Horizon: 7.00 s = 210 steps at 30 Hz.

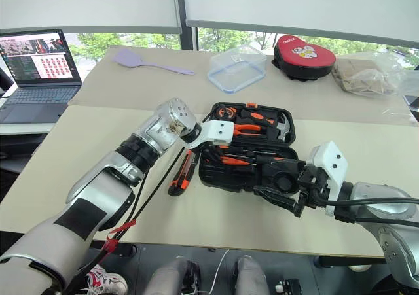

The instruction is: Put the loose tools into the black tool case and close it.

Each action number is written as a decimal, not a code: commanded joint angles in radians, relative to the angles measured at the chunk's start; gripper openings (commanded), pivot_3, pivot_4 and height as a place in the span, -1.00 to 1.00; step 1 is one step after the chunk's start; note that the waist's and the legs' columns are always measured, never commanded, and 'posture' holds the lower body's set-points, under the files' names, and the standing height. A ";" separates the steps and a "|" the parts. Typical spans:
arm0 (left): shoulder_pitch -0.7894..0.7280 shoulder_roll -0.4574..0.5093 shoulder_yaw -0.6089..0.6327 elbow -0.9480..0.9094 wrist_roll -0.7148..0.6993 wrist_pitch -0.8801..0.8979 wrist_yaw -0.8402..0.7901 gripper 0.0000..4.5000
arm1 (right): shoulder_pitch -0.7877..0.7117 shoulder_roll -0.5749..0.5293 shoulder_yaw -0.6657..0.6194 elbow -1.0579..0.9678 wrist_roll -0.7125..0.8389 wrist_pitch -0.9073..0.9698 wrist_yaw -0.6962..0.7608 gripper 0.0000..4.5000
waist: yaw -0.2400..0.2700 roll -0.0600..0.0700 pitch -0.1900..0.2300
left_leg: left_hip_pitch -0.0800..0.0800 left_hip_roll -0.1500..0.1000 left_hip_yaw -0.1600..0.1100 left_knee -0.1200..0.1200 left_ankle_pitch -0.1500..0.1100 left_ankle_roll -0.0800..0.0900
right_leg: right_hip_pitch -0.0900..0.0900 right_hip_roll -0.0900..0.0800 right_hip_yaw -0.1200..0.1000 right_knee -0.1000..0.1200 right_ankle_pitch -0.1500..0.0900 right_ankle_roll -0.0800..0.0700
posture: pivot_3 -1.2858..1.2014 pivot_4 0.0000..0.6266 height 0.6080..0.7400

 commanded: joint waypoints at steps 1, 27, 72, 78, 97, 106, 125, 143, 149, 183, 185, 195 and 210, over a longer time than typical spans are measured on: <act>-0.013 -0.002 -0.002 0.024 0.031 0.006 0.007 -0.81 | -0.001 0.008 -0.024 -0.035 0.007 -0.029 -0.013 1.00 | 0.000 0.000 0.000 | 0.000 0.000 0.000 0.000 0.000 0.000 | 0.000 0.000 0.000 0.000 0.000 0.000 | 0.03 -0.52 0.87; 0.206 0.023 0.312 -0.190 -0.239 0.129 0.125 -1.00 | -0.035 -0.002 -0.015 -0.001 0.017 -0.012 0.003 1.00 | -0.001 0.000 0.000 | 0.000 0.000 0.000 0.001 0.000 0.000 | 0.000 0.000 0.000 0.000 0.000 0.001 | 0.03 -0.52 0.87; 0.319 0.015 0.254 -0.205 -0.233 0.008 0.231 -1.00 | -0.055 0.005 0.023 0.016 0.021 -0.004 -0.018 1.00 | -0.002 0.000 -0.001 | 0.002 0.000 0.000 0.001 0.000 0.000 | 0.002 0.000 0.000 0.000 0.001 0.000 | 0.03 -0.52 0.87; 0.315 -0.003 0.245 -0.127 -0.204 -0.057 0.264 -1.00 | -0.041 0.006 0.014 0.006 0.029 -0.001 -0.020 1.00 | 0.002 0.000 -0.001 | 0.003 0.000 0.000 0.001 0.000 0.000 | 0.003 0.000 0.000 0.000 0.001 0.000 | 0.03 -0.52 0.87; 0.664 0.377 0.585 -0.951 -0.476 0.471 0.280 0.07 | -0.094 -0.040 0.018 0.045 0.076 0.000 0.048 1.00 | -0.018 0.000 -0.001 | 0.004 0.001 0.000 -0.001 0.000 -0.001 | 0.001 0.000 0.003 0.001 0.001 0.001 | 0.03 -0.52 0.87; 1.086 0.622 0.937 -1.191 -0.546 0.666 0.371 0.99 | -0.185 -0.115 0.065 0.106 0.088 -0.020 0.200 1.00 | -0.007 0.000 -0.001 | 0.005 0.001 0.000 -0.002 0.000 -0.001 | 0.002 -0.001 0.003 0.000 0.000 0.001 | 0.03 -0.52 0.87; 0.542 0.362 0.379 -1.175 -0.610 1.242 0.777 0.99 | -0.143 -0.055 0.107 0.037 0.007 -0.079 0.154 1.00 | -0.002 -0.001 -0.001 | 0.006 0.000 0.001 -0.002 0.001 -0.002 | 0.004 0.001 0.002 0.000 0.000 0.001 | 0.03 -0.52 0.87; 0.495 0.376 0.209 -1.023 -0.620 1.179 0.768 -0.24 | -0.073 -0.027 0.057 -0.006 0.023 -0.082 0.074 1.00 | -0.002 -0.001 -0.001 | 0.006 0.000 0.001 -0.002 0.001 -0.003 | 0.004 0.000 0.003 0.001 0.000 0.001 | 0.03 -0.52 0.87; 0.496 0.514 0.230 -0.930 -0.545 1.001 0.722 -0.25 | -0.057 -0.039 0.026 -0.003 0.023 -0.079 0.083 1.00 | -0.005 -0.001 -0.001 | 0.007 0.001 0.001 -0.002 0.001 -0.003 | 0.003 0.000 0.004 0.001 0.000 0.001 | 0.03 -0.52 0.87; 0.063 0.044 -0.114 -0.286 -0.165 0.173 -0.047 -0.26 | 0.189 -0.022 -0.150 -0.104 0.038 -0.052 0.016 1.00 | 0.011 -0.001 0.000 | -0.001 -0.001 0.001 0.001 0.000 0.001 | 0.000 0.001 0.003 -0.003 0.001 0.003 | 0.03 -0.52 0.87; 0.059 0.030 -0.114 -0.258 -0.149 0.168 -0.046 -0.26 | 0.187 -0.022 -0.147 -0.104 0.037 -0.054 0.011 1.00 | 0.011 -0.001 0.000 | -0.001 -0.001 0.000 0.001 -0.001 0.002 | 0.000 0.001 0.003 -0.003 0.001 0.003 | 0.03 -0.52 0.87; 0.048 0.009 -0.049 -0.254 -0.190 0.194 -0.139 0.61 | 0.175 -0.022 -0.125 -0.094 0.022 -0.063 -0.004 1.00 | 0.011 -0.001 0.000 | -0.001 -0.001 0.000 0.001 -0.001 0.003 | 0.000 0.000 0.003 -0.003 0.001 0.003 | 0.03 -0.52 0.87; 0.115 0.025 0.092 -0.301 -0.249 0.116 -0.081 -0.13 | 0.130 -0.035 -0.100 -0.057 0.020 -0.057 0.009 1.00 | 0.007 -0.001 -0.001 | -0.002 -0.001 0.000 0.002 -0.001 0.003 | 0.000 0.000 0.003 -0.003 0.001 0.003 | 0.03 -0.52 0.87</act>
